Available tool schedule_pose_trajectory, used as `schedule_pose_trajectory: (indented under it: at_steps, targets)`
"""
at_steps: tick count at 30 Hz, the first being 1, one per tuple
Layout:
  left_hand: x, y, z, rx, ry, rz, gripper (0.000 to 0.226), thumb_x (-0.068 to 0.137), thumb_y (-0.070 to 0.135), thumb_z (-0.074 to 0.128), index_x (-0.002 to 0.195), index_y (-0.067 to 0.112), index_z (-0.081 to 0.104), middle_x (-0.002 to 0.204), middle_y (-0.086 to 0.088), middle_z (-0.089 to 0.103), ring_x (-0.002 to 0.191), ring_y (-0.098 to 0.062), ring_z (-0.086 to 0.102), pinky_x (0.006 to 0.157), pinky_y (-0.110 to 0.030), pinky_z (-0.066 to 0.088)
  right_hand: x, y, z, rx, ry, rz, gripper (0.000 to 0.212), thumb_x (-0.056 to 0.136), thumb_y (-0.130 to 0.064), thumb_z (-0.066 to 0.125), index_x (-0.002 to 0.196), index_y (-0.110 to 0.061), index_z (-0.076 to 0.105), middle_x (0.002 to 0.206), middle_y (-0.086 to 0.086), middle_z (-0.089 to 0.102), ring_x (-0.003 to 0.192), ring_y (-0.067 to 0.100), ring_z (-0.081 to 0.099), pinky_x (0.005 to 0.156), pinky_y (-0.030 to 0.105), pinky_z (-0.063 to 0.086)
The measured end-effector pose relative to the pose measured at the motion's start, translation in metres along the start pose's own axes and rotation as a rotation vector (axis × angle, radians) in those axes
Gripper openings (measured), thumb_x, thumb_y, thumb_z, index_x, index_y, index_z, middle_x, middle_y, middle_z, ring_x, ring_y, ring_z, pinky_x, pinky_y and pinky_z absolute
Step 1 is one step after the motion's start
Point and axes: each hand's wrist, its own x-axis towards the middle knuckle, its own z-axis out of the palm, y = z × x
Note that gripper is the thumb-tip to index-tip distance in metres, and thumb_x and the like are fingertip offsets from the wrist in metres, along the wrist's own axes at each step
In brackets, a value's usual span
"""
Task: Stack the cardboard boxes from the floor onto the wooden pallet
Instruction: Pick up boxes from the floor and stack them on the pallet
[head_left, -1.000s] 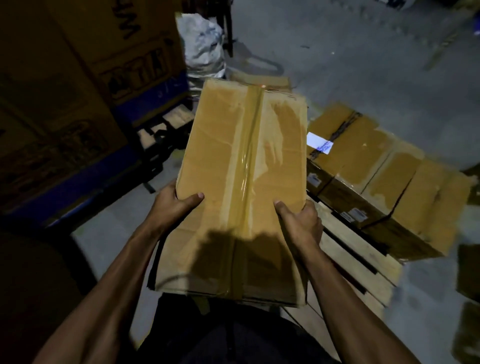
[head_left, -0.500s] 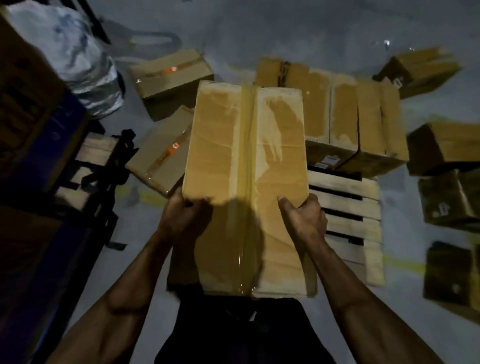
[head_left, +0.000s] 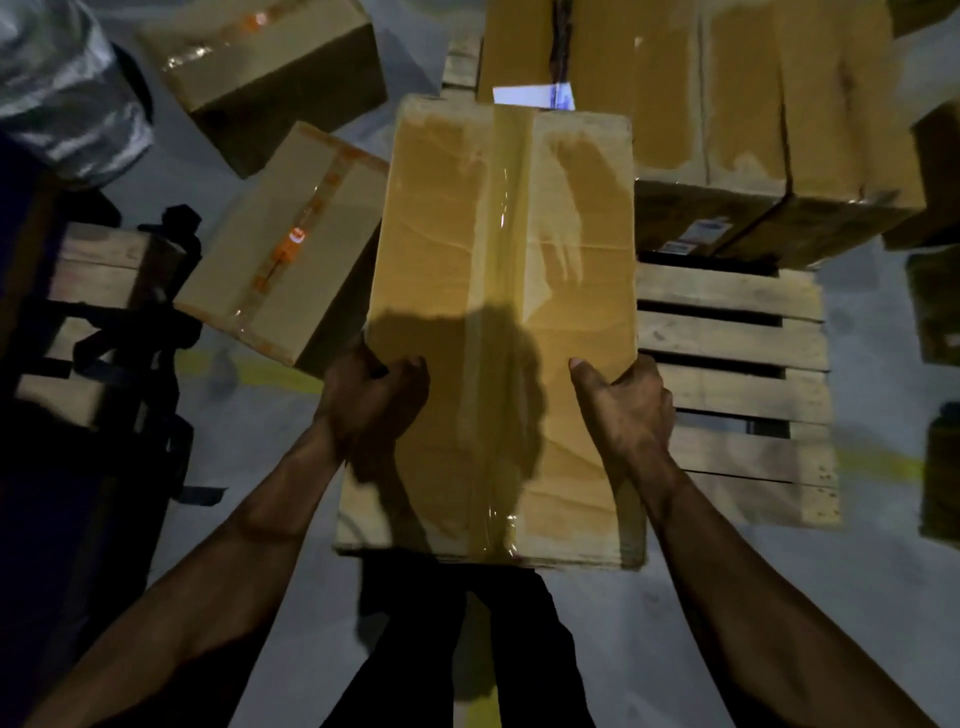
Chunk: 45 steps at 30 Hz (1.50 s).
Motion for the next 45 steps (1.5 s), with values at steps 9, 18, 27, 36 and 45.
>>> schedule_pose_trajectory:
  at_steps: [9,18,27,36,45]
  targets:
    - [0.085,-0.102,0.077,-0.039,0.082,-0.206,0.059,0.062,0.066,0.065,0.113,0.038,0.059,0.121,-0.007,0.069,0.118,-0.034,0.061,0.103,-0.055,0.049,0.1,0.085,0.066,0.016,-0.002,0.014,0.062,0.075,-0.067,0.067,0.111,-0.017,0.06,0.107,0.008,0.068,0.101,0.035,0.063,0.088,0.044,0.053]
    - [0.136,-0.135,0.133,0.016,0.1,-0.18,0.055,0.072,0.056,0.062,0.119,0.028,0.057,0.114,-0.008,0.068,0.109,-0.031,0.063,0.099,-0.052,0.052,0.166,0.121,0.094,0.026,0.014,-0.014,0.074,0.072,-0.071,0.063,0.122,-0.017,0.057,0.115,0.012,0.066,0.107,0.038,0.06,0.093,0.049,0.051]
    - [0.163,-0.153,0.148,0.047,0.127,-0.211,0.062,0.077,0.045,0.063,0.129,0.011,0.06,0.11,-0.013,0.07,0.104,-0.034,0.065,0.093,-0.052,0.054,0.196,0.132,0.113,0.005,0.027,-0.026,0.071,0.078,-0.067,0.067,0.124,-0.015,0.054,0.112,0.013,0.066,0.106,0.038,0.06,0.092,0.048,0.051]
    - [0.18,-0.166,0.146,0.126,0.067,-0.208,0.054,0.09,0.052,0.064,0.134,0.022,0.051,0.119,-0.008,0.066,0.11,-0.031,0.062,0.096,-0.053,0.053,0.202,0.13,0.121,-0.049,0.034,-0.007,0.072,0.084,-0.061,0.067,0.133,-0.012,0.048,0.123,0.018,0.063,0.113,0.041,0.057,0.092,0.044,0.045]
    - [0.145,-0.153,0.145,0.287,0.044,-0.164,0.057,0.095,0.038,0.066,0.141,0.016,0.041,0.128,-0.01,0.064,0.113,-0.033,0.062,0.096,-0.046,0.053,0.157,0.15,0.119,-0.346,-0.02,-0.29,0.075,0.099,-0.051,0.049,0.159,-0.021,0.017,0.165,0.016,0.011,0.145,0.041,0.026,0.11,0.056,0.036]
